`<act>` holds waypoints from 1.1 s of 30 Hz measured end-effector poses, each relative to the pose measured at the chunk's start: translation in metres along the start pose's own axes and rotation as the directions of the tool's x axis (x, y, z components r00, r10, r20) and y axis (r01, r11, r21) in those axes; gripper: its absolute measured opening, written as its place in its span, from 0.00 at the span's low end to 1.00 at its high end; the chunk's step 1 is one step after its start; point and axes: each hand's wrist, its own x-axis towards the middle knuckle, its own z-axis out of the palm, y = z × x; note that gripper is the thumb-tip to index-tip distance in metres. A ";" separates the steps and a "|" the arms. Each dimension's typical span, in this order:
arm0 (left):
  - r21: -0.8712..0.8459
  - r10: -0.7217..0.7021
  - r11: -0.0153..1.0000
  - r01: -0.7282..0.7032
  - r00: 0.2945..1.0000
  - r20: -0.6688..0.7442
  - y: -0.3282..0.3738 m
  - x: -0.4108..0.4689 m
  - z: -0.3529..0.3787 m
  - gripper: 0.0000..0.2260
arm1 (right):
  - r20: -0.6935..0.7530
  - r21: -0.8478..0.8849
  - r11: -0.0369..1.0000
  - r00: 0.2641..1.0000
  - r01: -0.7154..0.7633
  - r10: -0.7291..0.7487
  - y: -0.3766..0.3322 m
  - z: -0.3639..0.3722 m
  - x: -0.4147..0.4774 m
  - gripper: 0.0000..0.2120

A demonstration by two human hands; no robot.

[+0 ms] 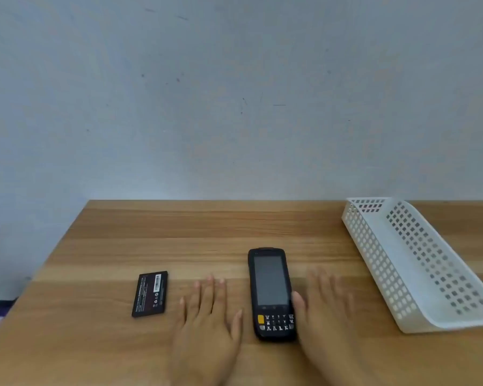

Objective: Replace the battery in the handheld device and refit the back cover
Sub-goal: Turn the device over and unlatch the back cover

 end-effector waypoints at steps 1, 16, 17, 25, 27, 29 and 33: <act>-0.004 -0.009 1.000 0.009 1.000 -0.016 0.002 0.000 -0.002 0.36 | 0.006 0.038 0.998 0.999 0.054 -0.054 -0.009 0.004 -0.002 0.29; -0.022 0.024 0.999 -0.026 0.998 -0.063 -0.002 -0.001 0.006 0.33 | 0.136 0.846 0.515 0.990 -0.134 0.034 -0.028 0.001 -0.008 0.18; -0.039 0.045 0.998 -0.050 0.993 -0.111 -0.002 0.000 0.008 0.35 | 0.215 0.932 0.287 0.975 -0.223 0.058 -0.025 -0.001 -0.006 0.13; -0.077 0.166 0.982 -0.173 0.982 -0.090 0.001 -0.010 -0.005 0.46 | 0.121 0.829 0.546 0.992 -0.123 0.039 -0.007 0.021 -0.005 0.14; 0.013 0.220 0.976 -0.219 0.975 -0.040 0.000 -0.009 -0.006 0.45 | -0.059 0.556 0.831 0.998 0.025 0.010 -0.003 0.024 -0.005 0.17; 0.041 0.222 0.973 -0.225 0.973 0.062 -0.001 -0.011 -0.006 0.41 | -0.082 0.473 0.877 0.995 0.085 -0.052 -0.002 0.025 -0.008 0.21; 0.072 0.262 0.960 -0.271 0.959 0.111 -0.001 -0.010 -0.002 0.43 | -0.056 0.431 0.888 0.987 0.159 -0.150 -0.002 0.023 -0.012 0.24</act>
